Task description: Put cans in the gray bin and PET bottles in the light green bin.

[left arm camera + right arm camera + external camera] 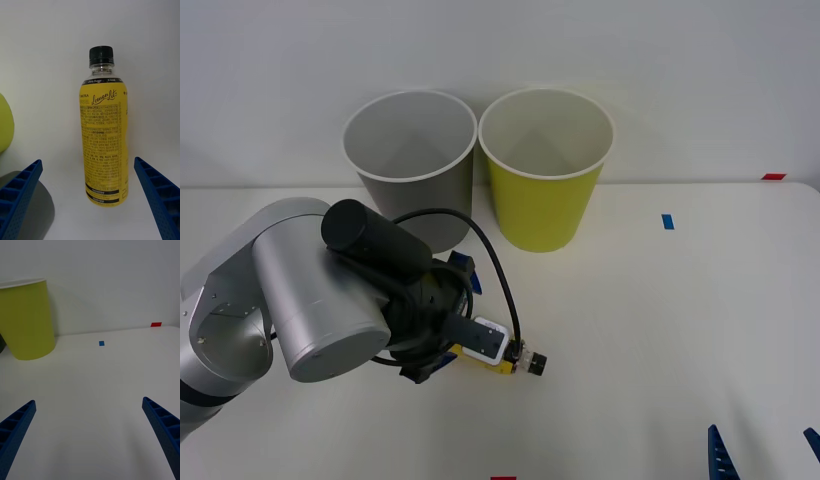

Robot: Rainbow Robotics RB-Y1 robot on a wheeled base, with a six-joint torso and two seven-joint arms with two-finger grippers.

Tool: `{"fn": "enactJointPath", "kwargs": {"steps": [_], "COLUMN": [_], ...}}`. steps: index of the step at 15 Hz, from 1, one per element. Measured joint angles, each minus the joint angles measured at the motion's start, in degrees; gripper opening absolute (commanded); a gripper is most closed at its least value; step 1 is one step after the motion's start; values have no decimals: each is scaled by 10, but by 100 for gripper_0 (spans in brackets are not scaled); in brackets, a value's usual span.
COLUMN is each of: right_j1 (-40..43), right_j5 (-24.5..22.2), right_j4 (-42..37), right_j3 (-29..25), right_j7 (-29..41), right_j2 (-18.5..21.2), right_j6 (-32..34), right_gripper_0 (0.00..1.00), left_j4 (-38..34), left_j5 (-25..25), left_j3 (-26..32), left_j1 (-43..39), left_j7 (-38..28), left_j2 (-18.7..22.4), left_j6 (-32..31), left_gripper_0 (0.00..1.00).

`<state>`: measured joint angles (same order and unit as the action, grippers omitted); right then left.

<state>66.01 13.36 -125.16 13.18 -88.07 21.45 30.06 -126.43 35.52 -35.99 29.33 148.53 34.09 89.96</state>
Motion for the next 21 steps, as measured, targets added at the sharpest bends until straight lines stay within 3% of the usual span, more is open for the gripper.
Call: {"fn": "enactJointPath", "kwargs": {"steps": [4, 13, 21], "right_j1": [0, 0, 0], "right_j5": [0, 0, 0], "right_j4": [0, 0, 0], "right_j3": [0, 0, 0], "right_j7": [0, 0, 0], "right_j2": [0, 0, 0], "right_j6": [0, 0, 0], "right_gripper_0": [98, 98, 98], "left_j4": [57, 61, 67], "left_j5": [-9, -26, -56], "left_j3": [-9, -9, -16], "left_j1": [1, -3, -43], "left_j7": [62, 60, 65], "left_j2": [-33, -57, -86], "left_j6": [-49, 8, -23], "left_gripper_0": [77, 77, 76]}}
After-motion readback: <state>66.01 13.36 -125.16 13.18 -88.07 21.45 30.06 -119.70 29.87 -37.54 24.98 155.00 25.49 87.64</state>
